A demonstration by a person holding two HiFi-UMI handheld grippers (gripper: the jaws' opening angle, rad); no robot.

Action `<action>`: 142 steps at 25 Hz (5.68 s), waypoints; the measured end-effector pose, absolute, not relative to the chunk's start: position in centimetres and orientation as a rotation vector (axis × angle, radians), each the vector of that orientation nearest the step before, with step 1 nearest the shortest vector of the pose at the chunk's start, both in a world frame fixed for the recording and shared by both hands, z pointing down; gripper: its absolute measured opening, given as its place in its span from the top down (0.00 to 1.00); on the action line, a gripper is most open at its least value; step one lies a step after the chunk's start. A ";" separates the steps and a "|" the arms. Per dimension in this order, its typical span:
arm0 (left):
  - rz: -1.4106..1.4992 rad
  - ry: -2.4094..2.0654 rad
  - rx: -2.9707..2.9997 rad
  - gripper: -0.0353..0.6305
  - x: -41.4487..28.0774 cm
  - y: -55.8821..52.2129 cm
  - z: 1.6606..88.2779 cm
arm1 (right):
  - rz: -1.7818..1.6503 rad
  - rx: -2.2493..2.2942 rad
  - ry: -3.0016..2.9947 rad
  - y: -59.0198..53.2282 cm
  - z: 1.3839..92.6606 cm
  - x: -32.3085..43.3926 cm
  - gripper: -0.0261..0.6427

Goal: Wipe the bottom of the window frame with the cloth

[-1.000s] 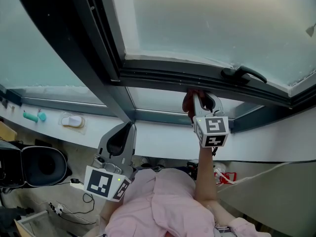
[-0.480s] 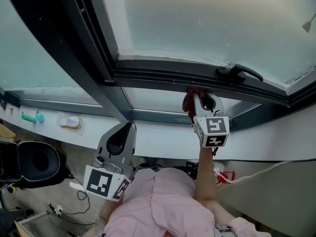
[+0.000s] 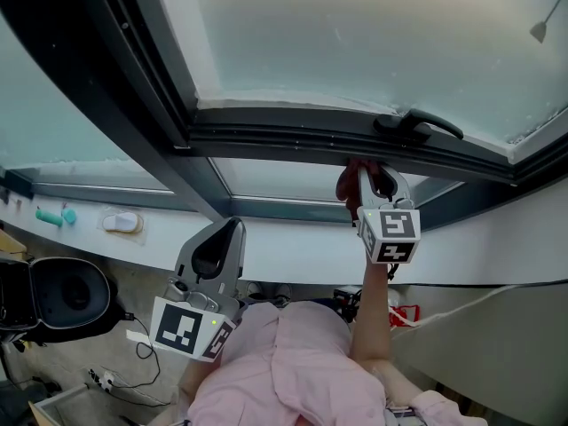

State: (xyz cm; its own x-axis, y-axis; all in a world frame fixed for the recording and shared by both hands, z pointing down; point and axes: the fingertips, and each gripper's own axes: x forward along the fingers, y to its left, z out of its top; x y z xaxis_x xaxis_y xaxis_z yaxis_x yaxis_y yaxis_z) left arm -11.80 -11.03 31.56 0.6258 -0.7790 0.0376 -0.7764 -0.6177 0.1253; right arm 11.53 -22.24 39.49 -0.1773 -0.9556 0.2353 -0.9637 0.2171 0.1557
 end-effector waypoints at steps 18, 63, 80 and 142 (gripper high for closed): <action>-0.056 -1.335 2.705 0.95 -11.8 -8.9 31.7 | 0.089 1.962 -2.141 -20.3 39.4 17.0 0.89; 0.031 -1.262 2.767 0.95 0.9 -3.8 33.0 | -0.016 1.981 -2.262 -9.5 33.5 24.6 0.89; 0.005 -1.303 2.711 0.95 -5.1 -6.6 32.7 | -0.318 2.073 -2.064 -19.4 27.0 23.0 0.89; -0.017 -1.238 2.750 0.95 4.6 -10.8 32.0 | 0.200 1.902 -2.057 -23.5 31.9 33.5 0.89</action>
State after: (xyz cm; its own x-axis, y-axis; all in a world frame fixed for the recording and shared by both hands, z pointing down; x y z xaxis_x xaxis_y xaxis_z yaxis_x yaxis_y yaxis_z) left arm 4.62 -10.78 32.02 0.6641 -0.7465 0.0413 -0.7451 -0.6563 0.1184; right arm 33.53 -23.50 31.93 -0.0534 -0.9413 0.3332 -0.9879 0.0985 0.1199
